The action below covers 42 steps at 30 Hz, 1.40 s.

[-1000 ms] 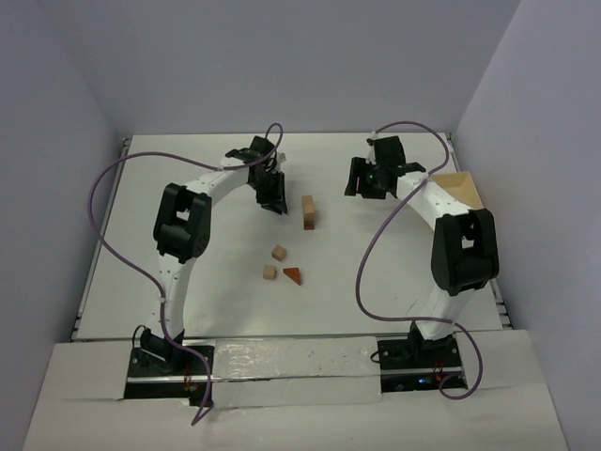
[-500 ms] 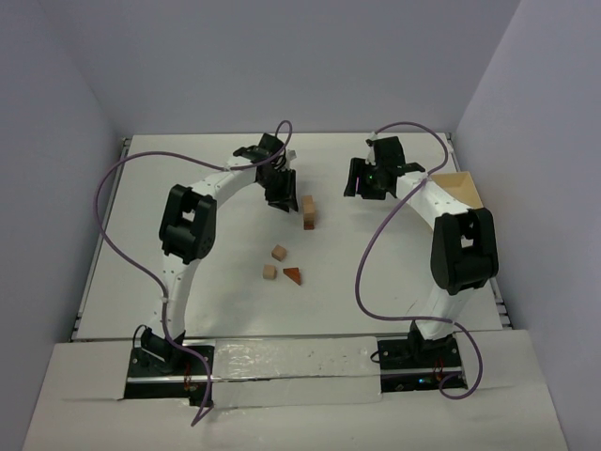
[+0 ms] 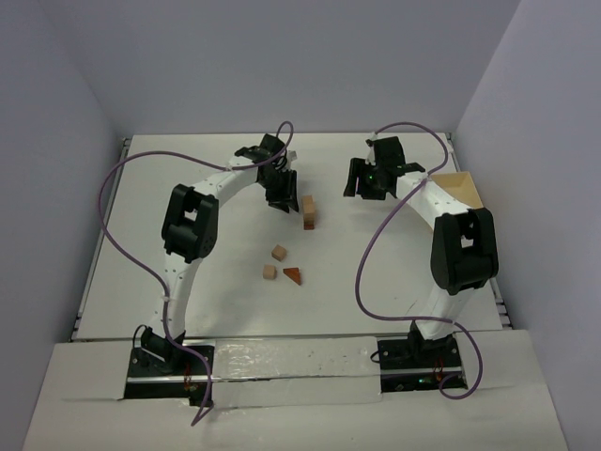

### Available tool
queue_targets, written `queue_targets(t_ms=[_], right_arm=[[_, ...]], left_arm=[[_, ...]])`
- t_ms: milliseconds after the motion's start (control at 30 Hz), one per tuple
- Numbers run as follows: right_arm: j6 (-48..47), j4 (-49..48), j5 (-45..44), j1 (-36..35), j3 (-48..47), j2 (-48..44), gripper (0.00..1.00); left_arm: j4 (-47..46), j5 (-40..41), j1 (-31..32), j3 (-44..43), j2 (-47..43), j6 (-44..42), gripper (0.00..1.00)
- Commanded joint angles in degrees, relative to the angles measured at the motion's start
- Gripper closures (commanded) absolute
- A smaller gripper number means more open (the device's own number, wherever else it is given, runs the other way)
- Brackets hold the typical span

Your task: Build the wood block tower

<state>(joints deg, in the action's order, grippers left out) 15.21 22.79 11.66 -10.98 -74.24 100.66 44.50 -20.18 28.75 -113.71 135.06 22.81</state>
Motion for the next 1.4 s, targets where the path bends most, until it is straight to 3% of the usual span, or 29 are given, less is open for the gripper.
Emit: queue_targets(t_ms=[0,1067,1133,1233,1367], right_arm=[[0.3,-0.3,0.5,0.3,0.1,-0.6,0.32],[0.5,-0.9,0.6,0.1,0.8,-0.8,0.3],[0.5,-0.9,0.6,0.1,0.8,-0.9,0.3],[0.6,-1.1,0.6,0.0,1.0,-1.2,0.3],[0.5,-1.1,0.9,0.0,1.1,-1.3,0.3]], left_arm=[[0.6,0.8,0.3,-3.1,0.2,-0.7,0.55],[-0.6,1.5,0.5,-2.3,-4.0,-0.6,0.47],[-0.7,1.8,0.6,-1.9,-4.4,-0.5,0.5],[-1.2,2.5,0.4,0.3,-5.6,0.1,0.66],[-2.3,3.1,-1.0,4.0,-8.7,0.3,0.74]])
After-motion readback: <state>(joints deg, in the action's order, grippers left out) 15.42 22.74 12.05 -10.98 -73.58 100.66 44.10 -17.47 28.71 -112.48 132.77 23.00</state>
